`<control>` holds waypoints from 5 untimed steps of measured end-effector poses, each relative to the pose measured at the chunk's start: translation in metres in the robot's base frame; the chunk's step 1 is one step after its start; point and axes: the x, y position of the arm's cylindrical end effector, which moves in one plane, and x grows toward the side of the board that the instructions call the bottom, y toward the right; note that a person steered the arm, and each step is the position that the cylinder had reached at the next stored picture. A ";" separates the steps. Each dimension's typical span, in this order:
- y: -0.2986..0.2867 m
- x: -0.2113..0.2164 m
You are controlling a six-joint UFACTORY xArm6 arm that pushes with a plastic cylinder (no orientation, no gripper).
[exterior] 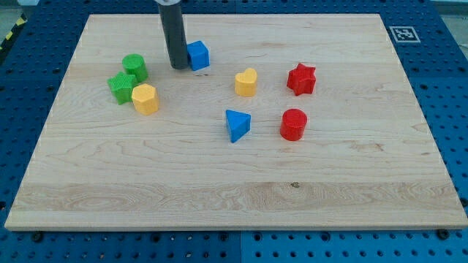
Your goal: Slide the blue cube towards the right side
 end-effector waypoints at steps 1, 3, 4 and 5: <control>0.000 -0.024; -0.010 -0.036; -0.027 -0.026; -0.019 -0.025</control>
